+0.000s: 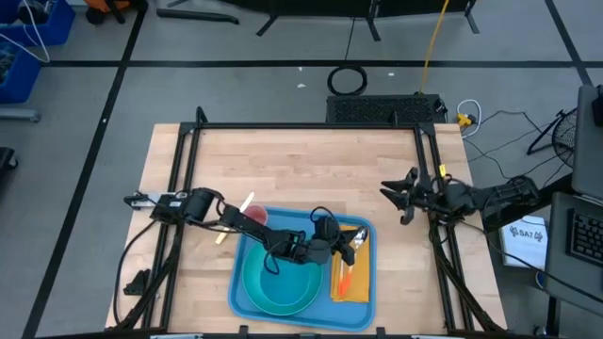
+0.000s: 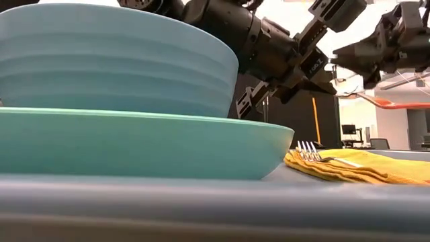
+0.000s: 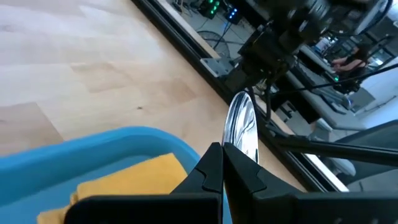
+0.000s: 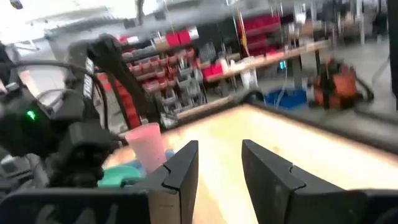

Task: Set up tray
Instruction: Put the orange spoon on the yellow napkin to the right of the orange fork

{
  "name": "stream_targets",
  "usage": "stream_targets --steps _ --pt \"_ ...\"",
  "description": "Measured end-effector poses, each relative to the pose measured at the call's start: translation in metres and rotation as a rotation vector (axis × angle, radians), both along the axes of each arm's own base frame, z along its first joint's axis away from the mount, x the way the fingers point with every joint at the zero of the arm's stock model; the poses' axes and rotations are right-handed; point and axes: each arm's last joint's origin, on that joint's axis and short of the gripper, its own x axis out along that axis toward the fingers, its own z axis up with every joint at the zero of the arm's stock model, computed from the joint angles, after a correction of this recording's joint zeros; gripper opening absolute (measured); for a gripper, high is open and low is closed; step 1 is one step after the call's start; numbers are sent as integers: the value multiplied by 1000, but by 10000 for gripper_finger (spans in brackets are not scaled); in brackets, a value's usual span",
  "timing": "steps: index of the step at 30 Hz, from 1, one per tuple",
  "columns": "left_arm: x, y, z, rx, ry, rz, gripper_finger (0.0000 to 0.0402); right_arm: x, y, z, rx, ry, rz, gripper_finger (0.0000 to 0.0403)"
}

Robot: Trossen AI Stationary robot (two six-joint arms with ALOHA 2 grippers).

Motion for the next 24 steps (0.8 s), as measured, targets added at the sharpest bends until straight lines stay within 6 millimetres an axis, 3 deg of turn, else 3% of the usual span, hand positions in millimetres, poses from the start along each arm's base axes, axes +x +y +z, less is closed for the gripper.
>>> stream_targets --steps 8,15,24 --pt "1 5 3 101 7 29 0 5 2 -7 130 44 22 116" --pt "6 18 5 120 8 14 0 11 16 -16 271 135 298 116" --pt "8 23 9 168 -11 13 0 14 23 -24 324 210 283 116"
